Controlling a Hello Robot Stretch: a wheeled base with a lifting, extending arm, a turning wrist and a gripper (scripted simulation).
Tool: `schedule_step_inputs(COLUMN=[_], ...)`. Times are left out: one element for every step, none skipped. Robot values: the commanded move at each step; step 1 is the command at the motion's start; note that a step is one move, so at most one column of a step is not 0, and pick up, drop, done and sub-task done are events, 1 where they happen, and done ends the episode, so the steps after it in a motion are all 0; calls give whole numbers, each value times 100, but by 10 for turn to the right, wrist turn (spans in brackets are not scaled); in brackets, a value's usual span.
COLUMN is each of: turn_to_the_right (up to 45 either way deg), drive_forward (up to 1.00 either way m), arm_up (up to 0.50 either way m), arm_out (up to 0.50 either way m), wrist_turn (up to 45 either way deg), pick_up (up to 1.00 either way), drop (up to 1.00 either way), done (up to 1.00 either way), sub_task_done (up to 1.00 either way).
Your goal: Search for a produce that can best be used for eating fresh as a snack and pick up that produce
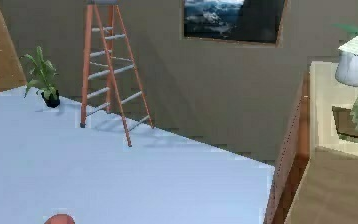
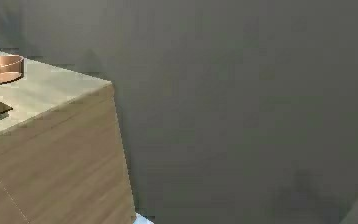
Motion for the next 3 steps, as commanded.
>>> schedule_step_inputs(turn_to_the_right=[-180, 0, -30], drive_forward=[0, 100, 0], arm_up=[0, 0, 0], arm_out=[0, 0, 0], wrist_turn=[0, 0, 0], pick_up=[0, 0, 0], drop=[0, 0, 0], done=[0, 0, 0], sub_task_done=[0, 0, 0])
